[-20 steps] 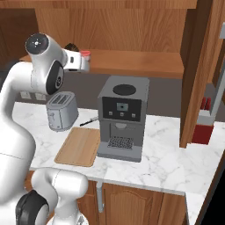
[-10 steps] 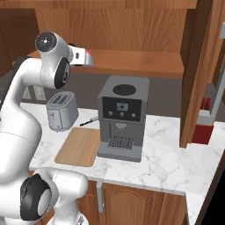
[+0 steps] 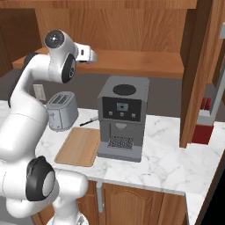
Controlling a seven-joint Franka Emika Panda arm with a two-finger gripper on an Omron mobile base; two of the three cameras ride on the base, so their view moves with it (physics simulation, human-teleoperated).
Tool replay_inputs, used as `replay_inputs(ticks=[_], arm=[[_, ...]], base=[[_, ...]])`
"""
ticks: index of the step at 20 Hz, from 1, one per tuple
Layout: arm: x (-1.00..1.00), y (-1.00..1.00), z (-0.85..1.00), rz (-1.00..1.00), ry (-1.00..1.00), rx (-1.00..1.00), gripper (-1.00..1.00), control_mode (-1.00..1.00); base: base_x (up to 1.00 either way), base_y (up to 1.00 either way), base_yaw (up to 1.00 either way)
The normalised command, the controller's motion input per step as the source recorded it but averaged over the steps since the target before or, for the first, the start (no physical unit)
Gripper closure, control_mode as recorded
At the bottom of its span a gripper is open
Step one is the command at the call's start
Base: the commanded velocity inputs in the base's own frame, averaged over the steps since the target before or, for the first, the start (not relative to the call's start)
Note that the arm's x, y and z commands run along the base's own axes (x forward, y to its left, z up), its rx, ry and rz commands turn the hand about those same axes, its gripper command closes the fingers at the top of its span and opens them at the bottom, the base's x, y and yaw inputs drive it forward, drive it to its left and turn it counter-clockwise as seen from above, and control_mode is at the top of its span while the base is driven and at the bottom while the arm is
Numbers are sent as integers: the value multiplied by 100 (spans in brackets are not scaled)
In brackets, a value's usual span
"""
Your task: Pick the bread, place it on the cutting board, pick the jam, place it on the counter, and close the cabinet.
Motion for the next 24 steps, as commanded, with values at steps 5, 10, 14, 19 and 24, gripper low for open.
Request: replay_inputs(ticks=[5,10,14,19,24], arm=[[40,0,0,0,0,0,-100,-100],[33,0,0,0,0,0,-100,-100],[32,0,0,0,0,0,-100,-100],[31,0,0,0,0,0,-100,-100],[28,0,0,0,0,0,-100,-100]], base=[[0,0,0],[0,0,0],[0,0,0],[0,0,0],[0,0,0]])
